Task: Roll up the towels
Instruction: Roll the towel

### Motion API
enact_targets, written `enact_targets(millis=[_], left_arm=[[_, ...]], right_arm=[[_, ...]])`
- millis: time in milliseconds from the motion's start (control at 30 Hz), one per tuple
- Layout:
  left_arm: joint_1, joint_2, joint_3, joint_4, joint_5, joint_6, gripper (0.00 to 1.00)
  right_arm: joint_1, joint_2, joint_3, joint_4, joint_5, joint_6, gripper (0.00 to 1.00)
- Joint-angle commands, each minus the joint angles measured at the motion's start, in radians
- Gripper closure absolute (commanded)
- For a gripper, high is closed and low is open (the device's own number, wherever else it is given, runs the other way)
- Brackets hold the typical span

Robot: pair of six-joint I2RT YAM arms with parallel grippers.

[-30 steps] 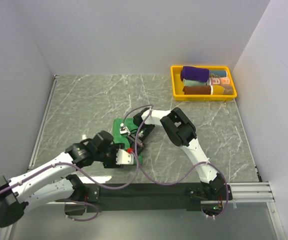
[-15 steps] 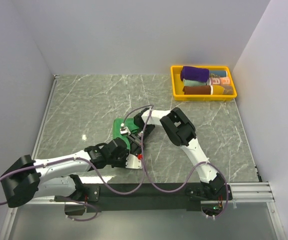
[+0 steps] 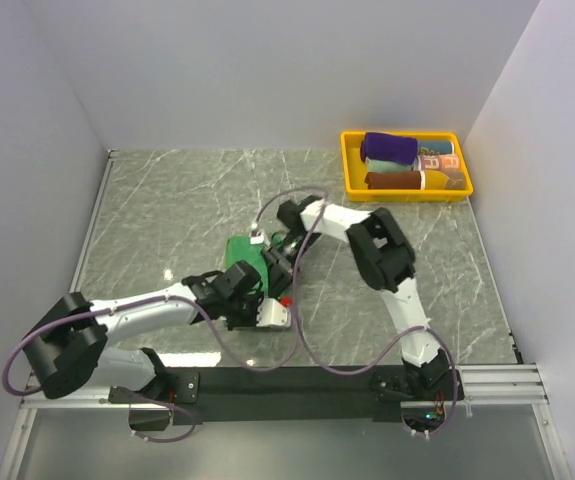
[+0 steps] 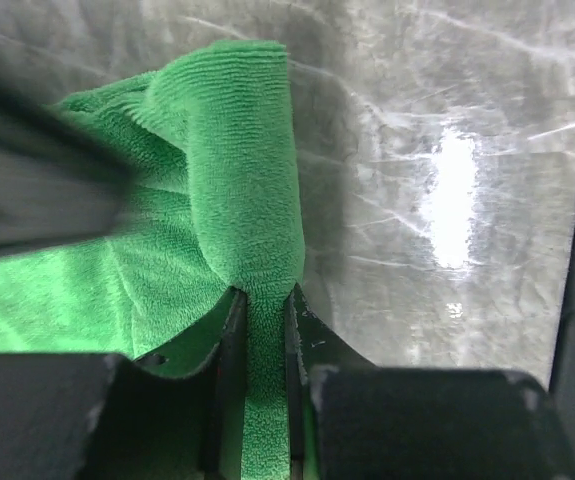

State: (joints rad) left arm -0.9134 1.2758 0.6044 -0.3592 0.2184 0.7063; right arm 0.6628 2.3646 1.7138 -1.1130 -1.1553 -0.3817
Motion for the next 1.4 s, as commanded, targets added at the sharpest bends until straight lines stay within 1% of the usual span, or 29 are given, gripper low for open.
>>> enact_targets(millis=[0,33,67,100,167,200,233,267,300,333,367,400,433,500,533,667,767,800,833,867,900,933,967,1033,1067,1100,1167,1300,1367], left_arm=[[0.053,0.097,0.046,-0.204,0.217,-0.019,0.99],[0.094,0.146,0.069,-0.257,0.246,-0.013,0.99],[0.114,0.173,0.121,-0.295,0.280,0.005,0.99],[0.135,0.201,0.148,-0.328,0.345,0.015,0.99],[0.201,0.278,0.220,-0.411,0.401,0.048,0.99],[0.220,0.305,0.244,-0.434,0.421,0.061,0.99],[0.240,0.362,0.267,-0.490,0.461,0.076,0.99],[0.273,0.393,0.315,-0.515,0.476,0.103,0.99],[0.290,0.427,0.340,-0.546,0.495,0.116,0.99],[0.309,0.495,0.369,-0.576,0.537,0.130,0.99],[0.339,0.532,0.426,-0.643,0.553,0.163,0.99],[0.353,0.569,0.454,-0.670,0.568,0.177,0.99],[0.367,0.635,0.481,-0.694,0.578,0.191,0.99],[0.412,0.700,0.557,-0.767,0.602,0.226,0.99],[0.424,0.761,0.581,-0.791,0.605,0.239,0.98],[0.478,0.878,0.686,-0.866,0.602,0.283,0.98],[0.498,0.936,0.733,-0.883,0.602,0.285,0.98],[0.502,0.951,0.741,-0.891,0.601,0.283,0.98],[0.510,0.979,0.759,-0.899,0.599,0.286,0.99],[0.513,0.994,0.768,-0.906,0.602,0.289,0.99],[0.516,1.007,0.775,-0.914,0.602,0.294,0.99],[0.521,1.028,0.784,-0.922,0.601,0.294,0.99],[0.522,1.036,0.785,-0.922,0.596,0.294,0.99],[0.524,1.053,0.788,-0.917,0.596,0.294,0.99],[0.524,1.059,0.793,-0.923,0.599,0.294,0.99],[0.525,1.068,0.799,-0.929,0.602,0.297,0.99],[0.528,1.091,0.810,-0.936,0.610,0.295,0.99],[0.536,1.108,0.822,-0.935,0.610,0.288,0.99],[0.541,1.114,0.833,-0.940,0.615,0.286,0.99]], right_arm=[[-0.075,-0.201,-0.028,0.165,0.138,0.081,0.68],[-0.098,-0.253,-0.040,0.186,0.188,0.098,0.68],[-0.112,-0.280,-0.055,0.206,0.201,0.124,0.68],[-0.126,-0.304,-0.087,0.235,0.213,0.132,0.68],[-0.175,-0.388,-0.127,0.265,0.235,0.159,0.68],[-0.193,-0.424,-0.185,0.307,0.246,0.168,0.68],[-0.207,-0.505,-0.219,0.332,0.259,0.173,0.68],[-0.232,-0.551,-0.258,0.363,0.284,0.188,0.69],[-0.241,-0.598,-0.339,0.421,0.327,0.193,0.69],[-0.247,-0.696,-0.379,0.447,0.356,0.198,0.70],[-0.250,-0.747,-0.420,0.473,0.382,0.201,0.70],[-0.249,-0.796,-0.501,0.522,0.432,0.202,0.71],[-0.249,-0.885,-0.537,0.542,0.454,0.208,0.70],[-0.247,-0.962,-0.615,0.555,0.488,0.211,0.71],[-0.247,-0.978,-0.638,0.553,0.497,0.208,0.71],[-0.217,-0.996,-0.698,0.504,0.488,0.127,0.71],[-0.103,-1.015,-0.698,0.509,0.555,0.093,0.64],[-0.065,-1.012,-0.685,0.530,0.586,0.087,0.57],[0.022,-1.001,-0.674,0.541,0.618,0.069,0.55],[0.062,-0.987,-0.660,0.551,0.693,0.060,0.55],[0.107,-0.957,-0.634,0.582,0.724,0.047,0.54],[0.180,-0.941,-0.622,0.602,0.758,0.026,0.54],[0.219,-0.926,-0.602,0.620,0.829,0.008,0.54],[0.283,-0.878,-0.586,0.674,0.880,-0.055,0.55],[0.349,-0.864,-0.583,0.689,0.897,-0.081,0.55],[0.378,-0.835,-0.583,0.718,0.948,-0.106,0.56],[0.455,-0.806,-0.585,0.743,0.980,-0.163,0.58],[0.507,-0.730,-0.625,0.844,1.034,-0.203,0.58],[0.508,-0.696,-0.635,0.870,1.052,-0.210,0.57]])
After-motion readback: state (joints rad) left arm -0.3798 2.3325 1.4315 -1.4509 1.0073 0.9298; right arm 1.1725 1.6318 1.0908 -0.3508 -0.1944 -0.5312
